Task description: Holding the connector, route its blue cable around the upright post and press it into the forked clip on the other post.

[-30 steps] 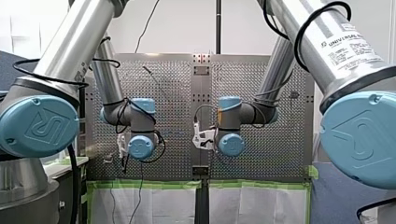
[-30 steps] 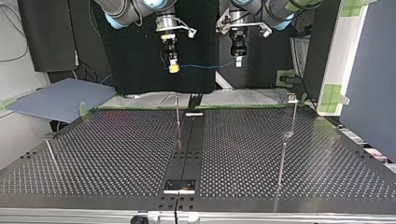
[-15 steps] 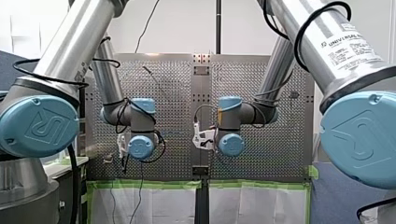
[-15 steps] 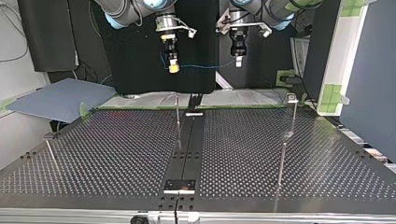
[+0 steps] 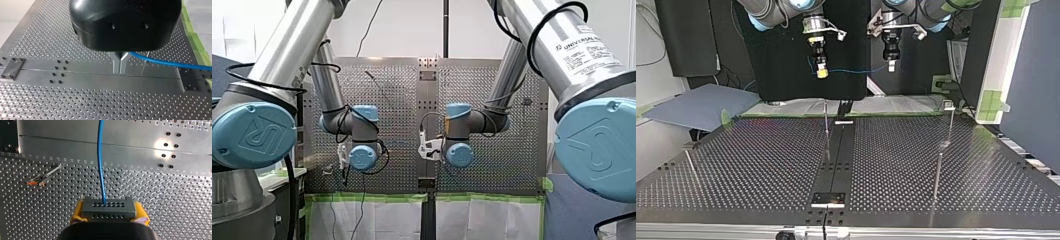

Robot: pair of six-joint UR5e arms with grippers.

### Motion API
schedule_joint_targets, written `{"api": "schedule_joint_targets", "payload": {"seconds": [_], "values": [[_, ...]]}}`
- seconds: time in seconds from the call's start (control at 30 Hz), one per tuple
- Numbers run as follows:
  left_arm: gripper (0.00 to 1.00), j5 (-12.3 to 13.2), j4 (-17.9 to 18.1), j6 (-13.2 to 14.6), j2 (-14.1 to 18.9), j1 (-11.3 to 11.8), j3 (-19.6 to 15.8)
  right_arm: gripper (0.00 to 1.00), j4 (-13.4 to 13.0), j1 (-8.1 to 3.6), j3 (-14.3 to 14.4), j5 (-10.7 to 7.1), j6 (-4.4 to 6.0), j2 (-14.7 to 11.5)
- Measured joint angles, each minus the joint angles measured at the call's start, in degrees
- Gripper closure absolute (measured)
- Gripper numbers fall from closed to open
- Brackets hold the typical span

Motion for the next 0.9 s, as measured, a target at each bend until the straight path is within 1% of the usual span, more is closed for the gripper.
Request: {"api": "schedule_joint_targets", "payload": {"seconds": [0.33,0.43,0.53,0.63,0.7,0.8,0.9], "values": [[1.0,0.32,0.31,-0.12,-0.32,0.2,-0.32,1.0,0.03,0.02,-0.02,0.03,0.01,0.03],[1.0,1.24,1.25,-0.22,-1.24,0.37,-1.22,1.0,0.35,0.52,-0.52,0.53,0.05,0.54],[1.0,2.38,2.48,-0.25,-2.47,0.42,-1.91,1.0,0.54,1.63,-1.63,1.63,0.08,1.64],[1.0,2.94,3.82,-0.26,-3.6,0.43,-2.12,1.0,0.6,3.07,-2.88,2.71,0.09,3.08],[1.0,3.07,4.83,-0.26,-3.97,0.43,-2.17,1.0,0.61,4.09,-3.31,3.03,0.09,4.09],[1.0,3.14,6.27,-0.26,-4.16,0.44,-2.18,1.0,0.61,5.31,-3.53,3.19,0.09,5.47],[1.0,3.16,7.75,-0.26,-4.19,0.44,-2.19,1.0,0.62,5.85,-3.58,3.24,0.09,6.95]]}}
